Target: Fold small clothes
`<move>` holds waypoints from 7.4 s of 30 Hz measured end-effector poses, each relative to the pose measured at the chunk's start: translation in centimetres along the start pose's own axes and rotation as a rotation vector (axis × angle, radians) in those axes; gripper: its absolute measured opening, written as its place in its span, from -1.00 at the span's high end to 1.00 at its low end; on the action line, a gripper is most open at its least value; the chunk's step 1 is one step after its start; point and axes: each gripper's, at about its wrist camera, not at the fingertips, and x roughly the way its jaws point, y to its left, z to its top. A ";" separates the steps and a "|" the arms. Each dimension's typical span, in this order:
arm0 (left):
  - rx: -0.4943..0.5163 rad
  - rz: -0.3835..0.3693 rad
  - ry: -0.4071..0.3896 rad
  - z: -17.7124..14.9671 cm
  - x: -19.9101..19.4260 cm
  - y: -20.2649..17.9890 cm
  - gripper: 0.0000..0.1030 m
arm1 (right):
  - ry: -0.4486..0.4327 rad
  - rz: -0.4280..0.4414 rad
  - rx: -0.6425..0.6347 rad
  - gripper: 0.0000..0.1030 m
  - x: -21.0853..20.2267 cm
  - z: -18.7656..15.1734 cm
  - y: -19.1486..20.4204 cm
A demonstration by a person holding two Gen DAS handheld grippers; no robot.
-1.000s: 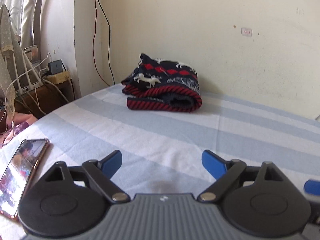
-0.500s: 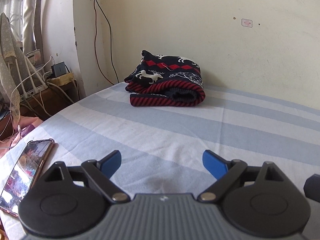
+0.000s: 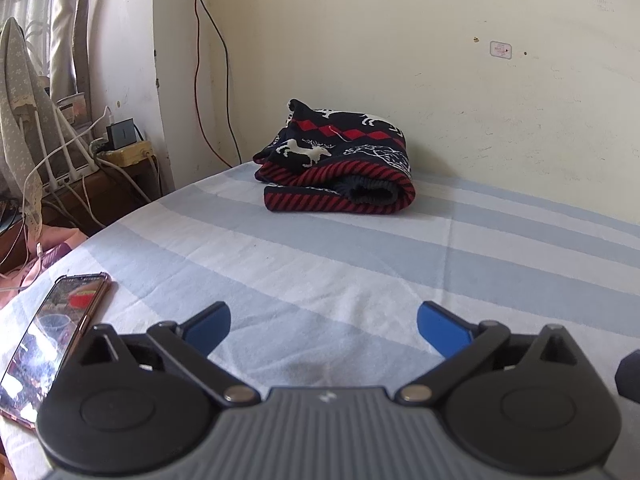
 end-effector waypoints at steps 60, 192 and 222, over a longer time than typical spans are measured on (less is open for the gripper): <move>0.064 -0.062 -0.024 -0.4 -0.7 -0.7 -1.00 | 0.004 0.006 0.019 -0.75 -0.2 0.3 -0.5; 0.059 -0.073 0.050 -0.1 0.8 0.4 -1.00 | 0.009 0.023 0.031 -0.87 -0.3 0.5 -0.7; 0.072 -0.091 0.065 -0.2 0.8 0.2 -1.00 | 0.010 0.025 0.033 -0.87 -0.3 0.5 -0.7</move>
